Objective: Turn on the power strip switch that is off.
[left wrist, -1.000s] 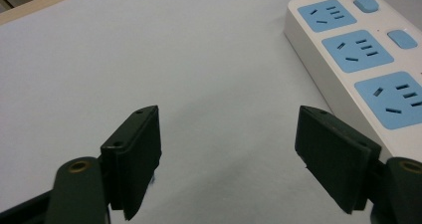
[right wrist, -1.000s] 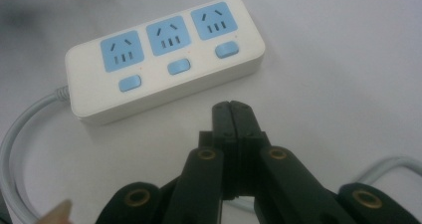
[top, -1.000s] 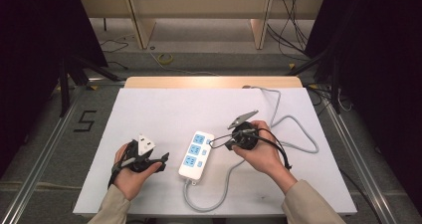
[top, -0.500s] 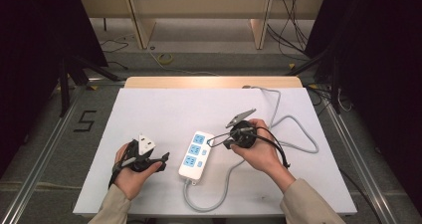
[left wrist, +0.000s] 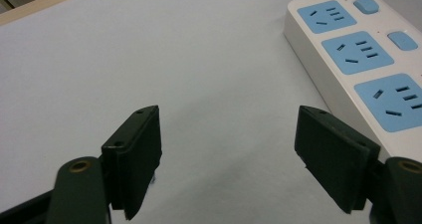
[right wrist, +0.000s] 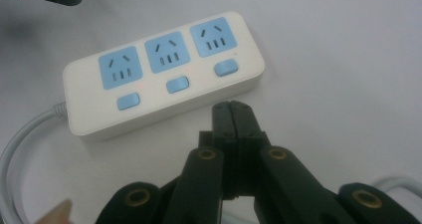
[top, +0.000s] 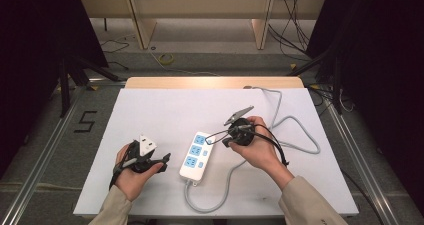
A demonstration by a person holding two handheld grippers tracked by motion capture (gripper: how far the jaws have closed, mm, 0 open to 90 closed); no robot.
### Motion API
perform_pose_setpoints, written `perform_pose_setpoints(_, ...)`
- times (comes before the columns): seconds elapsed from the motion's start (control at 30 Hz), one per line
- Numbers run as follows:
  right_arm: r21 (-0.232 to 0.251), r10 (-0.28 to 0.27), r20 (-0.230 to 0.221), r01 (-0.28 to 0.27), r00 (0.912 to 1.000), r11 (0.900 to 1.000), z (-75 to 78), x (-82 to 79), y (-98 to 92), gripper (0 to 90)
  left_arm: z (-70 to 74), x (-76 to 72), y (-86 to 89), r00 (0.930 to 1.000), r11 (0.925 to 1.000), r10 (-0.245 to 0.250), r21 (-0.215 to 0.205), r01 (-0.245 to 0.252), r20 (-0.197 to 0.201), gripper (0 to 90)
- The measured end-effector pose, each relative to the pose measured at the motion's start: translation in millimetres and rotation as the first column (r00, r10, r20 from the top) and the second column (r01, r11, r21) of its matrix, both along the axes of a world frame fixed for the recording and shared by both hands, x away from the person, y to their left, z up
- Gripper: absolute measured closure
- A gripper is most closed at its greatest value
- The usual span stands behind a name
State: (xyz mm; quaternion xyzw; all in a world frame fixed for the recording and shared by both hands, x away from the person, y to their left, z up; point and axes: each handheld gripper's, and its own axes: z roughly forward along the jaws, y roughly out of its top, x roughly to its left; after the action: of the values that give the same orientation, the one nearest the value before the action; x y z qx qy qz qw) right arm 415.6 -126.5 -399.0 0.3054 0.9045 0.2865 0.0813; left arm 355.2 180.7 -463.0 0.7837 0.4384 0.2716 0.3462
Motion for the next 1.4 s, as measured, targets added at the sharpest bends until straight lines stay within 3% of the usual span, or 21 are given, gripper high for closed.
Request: perform_pose_setpoints(1.4,-0.029,0.004,-0.031,-0.005,0.9995,1.0,-0.4,23.4,28.9,90.0,0.9,-0.1,-1.8,0.9999,0.9999,-0.012,0.009,0.012,0.003,26.4)
